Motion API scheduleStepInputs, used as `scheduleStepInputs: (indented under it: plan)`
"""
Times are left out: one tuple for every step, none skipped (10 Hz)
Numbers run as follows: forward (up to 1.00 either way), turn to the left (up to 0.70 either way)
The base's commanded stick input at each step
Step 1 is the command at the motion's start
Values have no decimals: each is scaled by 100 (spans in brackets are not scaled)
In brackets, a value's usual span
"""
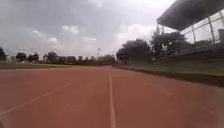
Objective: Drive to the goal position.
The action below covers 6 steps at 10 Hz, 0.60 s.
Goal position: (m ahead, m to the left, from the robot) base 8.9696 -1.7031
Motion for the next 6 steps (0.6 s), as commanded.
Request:
scheduleStepInputs:
  plan:
    - [45,0]
    - [45,0]
    - [45,0]
    - [45,0]
    - [45,0]
    - [45,0]
